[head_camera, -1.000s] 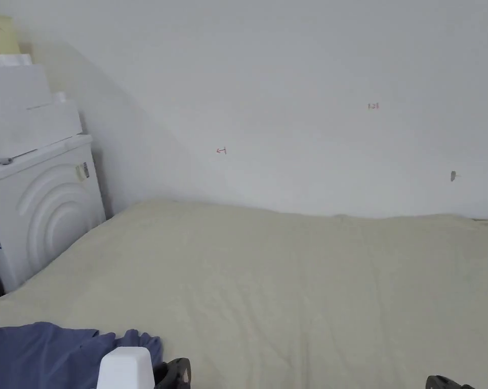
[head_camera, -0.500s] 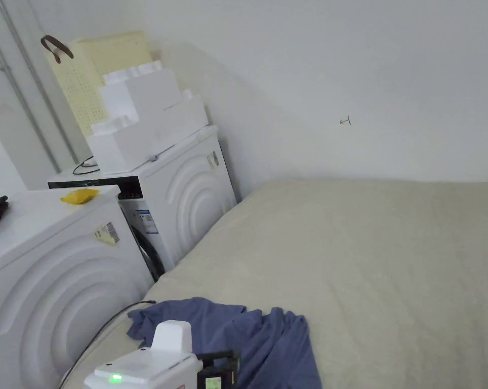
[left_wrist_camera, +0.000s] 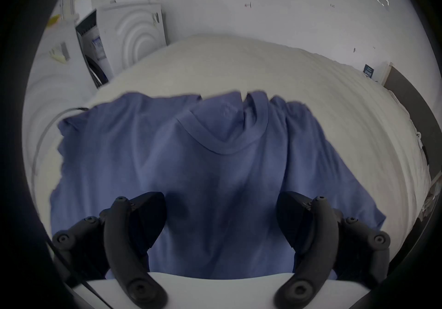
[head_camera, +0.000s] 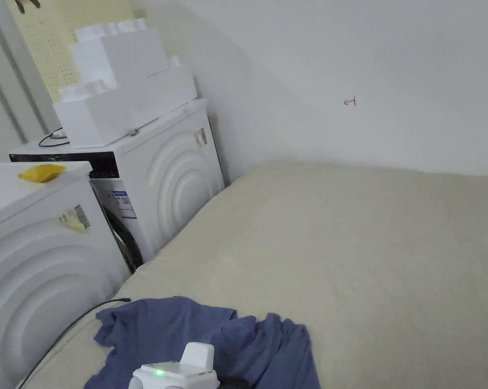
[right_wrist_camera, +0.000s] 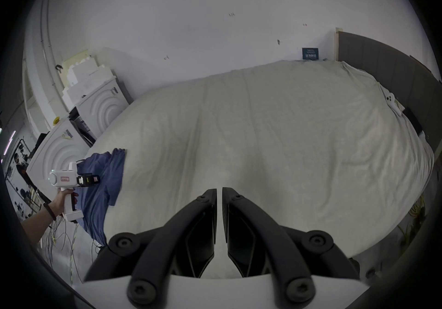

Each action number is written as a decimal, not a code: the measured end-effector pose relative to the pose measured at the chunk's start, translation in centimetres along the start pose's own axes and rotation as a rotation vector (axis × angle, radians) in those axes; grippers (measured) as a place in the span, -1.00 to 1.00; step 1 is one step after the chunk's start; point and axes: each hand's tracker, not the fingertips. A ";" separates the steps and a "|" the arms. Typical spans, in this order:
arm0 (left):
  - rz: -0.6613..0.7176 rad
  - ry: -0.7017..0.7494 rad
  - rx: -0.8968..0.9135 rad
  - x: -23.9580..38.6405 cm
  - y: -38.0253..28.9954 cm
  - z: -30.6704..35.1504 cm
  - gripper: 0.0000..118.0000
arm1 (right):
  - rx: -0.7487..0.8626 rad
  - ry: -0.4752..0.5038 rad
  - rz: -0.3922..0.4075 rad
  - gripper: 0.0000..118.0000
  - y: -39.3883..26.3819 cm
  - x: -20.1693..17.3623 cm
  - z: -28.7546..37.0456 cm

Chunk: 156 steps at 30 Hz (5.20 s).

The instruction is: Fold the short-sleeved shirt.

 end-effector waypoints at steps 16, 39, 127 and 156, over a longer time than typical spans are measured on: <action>0.112 0.056 0.057 0.8 -0.9 2.6 -0.97 | -0.060 -0.018 0.053 -0.91 -1.5 0.4 -0.5; -0.166 0.004 0.586 7.7 17.5 29.0 -0.99 | 0.106 0.086 -0.146 -0.91 -2.7 5.3 4.8; 0.051 -0.317 0.467 25.7 -7.6 26.4 -0.93 | 0.200 -0.002 0.020 -0.93 -2.7 6.1 9.2; -0.033 -0.272 -0.001 32.6 7.4 -8.0 0.29 | 0.021 -0.105 -0.135 -0.93 -4.0 14.4 3.5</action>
